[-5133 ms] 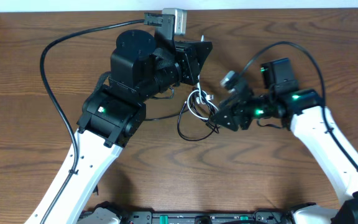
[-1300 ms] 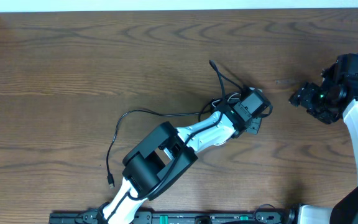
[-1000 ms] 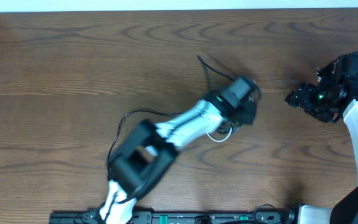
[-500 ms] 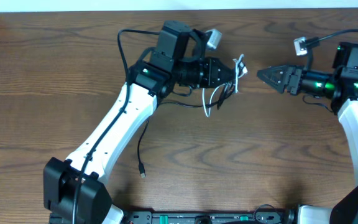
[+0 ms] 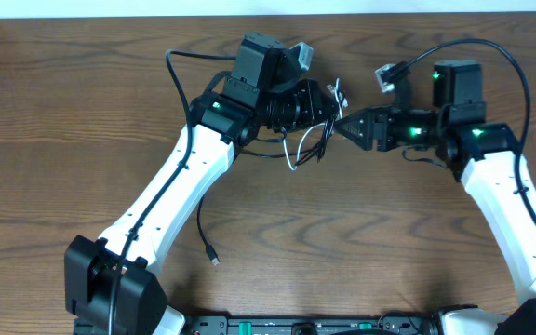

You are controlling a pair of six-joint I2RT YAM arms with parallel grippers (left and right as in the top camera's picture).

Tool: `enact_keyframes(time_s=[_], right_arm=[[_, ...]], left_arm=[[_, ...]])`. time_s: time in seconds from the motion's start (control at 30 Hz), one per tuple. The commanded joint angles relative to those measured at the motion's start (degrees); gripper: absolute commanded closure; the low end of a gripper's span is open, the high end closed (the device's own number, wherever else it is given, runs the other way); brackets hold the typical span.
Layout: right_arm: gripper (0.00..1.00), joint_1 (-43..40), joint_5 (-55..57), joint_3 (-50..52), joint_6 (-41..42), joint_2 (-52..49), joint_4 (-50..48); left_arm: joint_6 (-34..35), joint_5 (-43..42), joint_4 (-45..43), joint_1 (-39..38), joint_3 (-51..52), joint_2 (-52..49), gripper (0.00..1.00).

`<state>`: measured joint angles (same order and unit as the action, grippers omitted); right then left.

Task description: Untangle cables

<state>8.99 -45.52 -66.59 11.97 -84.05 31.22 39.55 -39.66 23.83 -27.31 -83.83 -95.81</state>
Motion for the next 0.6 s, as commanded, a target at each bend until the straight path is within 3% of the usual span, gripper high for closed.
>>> enact_keyframes(time_s=[0.0, 0.2, 0.27, 0.33, 0.43, 0.47, 0.57], right_arm=[[0.43, 2.97, 14.62, -0.59, 4.42, 0.81, 0.46], [0.44, 4.98, 22.77, -0.59, 6.36, 0.76, -3.28], [0.49, 4.92, 26.21, -0.57, 8.13, 0.28, -4.61], [0.60, 4.87, 26.75, -0.59, 8.20, -0.22, -5.90], [0.63, 4.94, 26.51, -0.59, 8.13, -0.50, -7.13], [0.67, 4.94, 26.51, -0.59, 8.13, -0.61, -7.10], [0.93, 4.94, 26.84, -0.57, 8.17, -1.40, -6.78]], left_arm=[[2.80, 0.92, -0.02, 0.13, -0.28, 0.00, 0.92], [2.80, -0.63, 1.20, 0.13, -0.28, 0.00, 0.93], [2.80, -0.81, 2.12, 0.13, -0.28, 0.00, 0.93], [2.80, -1.88, 2.36, 0.13, -0.28, 0.02, 0.93], [2.80, -2.34, 2.54, 0.13, -0.28, 0.02, 0.92], [2.80, -2.34, 2.54, 0.13, -0.28, 0.02, 0.93], [2.80, -3.87, 2.49, 0.15, -0.28, 0.02, 0.93]])
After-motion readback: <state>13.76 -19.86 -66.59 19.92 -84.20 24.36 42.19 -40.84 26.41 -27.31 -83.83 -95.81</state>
